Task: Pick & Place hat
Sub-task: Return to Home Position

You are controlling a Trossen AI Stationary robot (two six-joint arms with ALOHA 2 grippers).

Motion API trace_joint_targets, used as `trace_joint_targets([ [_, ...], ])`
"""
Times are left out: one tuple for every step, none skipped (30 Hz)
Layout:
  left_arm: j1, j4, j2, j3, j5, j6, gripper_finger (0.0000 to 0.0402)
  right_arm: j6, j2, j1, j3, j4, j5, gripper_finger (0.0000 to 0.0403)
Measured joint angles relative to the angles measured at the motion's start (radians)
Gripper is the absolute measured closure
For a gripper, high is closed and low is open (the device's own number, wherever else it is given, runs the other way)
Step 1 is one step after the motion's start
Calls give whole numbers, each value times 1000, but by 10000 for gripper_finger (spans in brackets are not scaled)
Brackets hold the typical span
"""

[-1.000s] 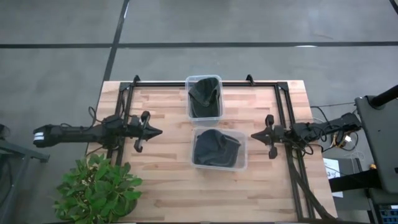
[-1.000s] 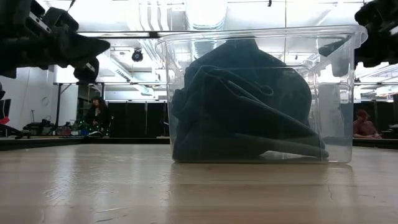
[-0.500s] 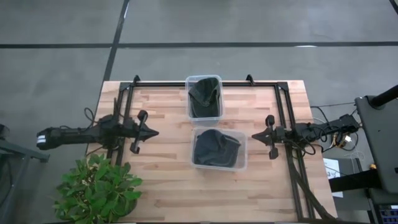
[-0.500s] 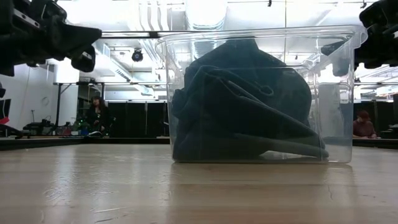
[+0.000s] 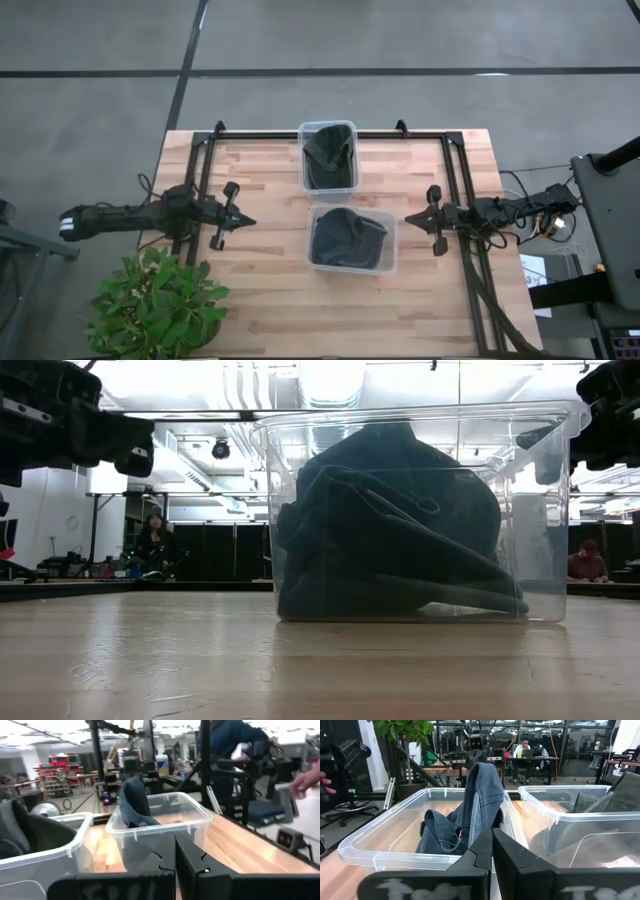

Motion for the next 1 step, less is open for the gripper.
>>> trace_joint_targets([
  [0,-8,0,0,11,12,401,1,0,0,0,0,0,394],
])
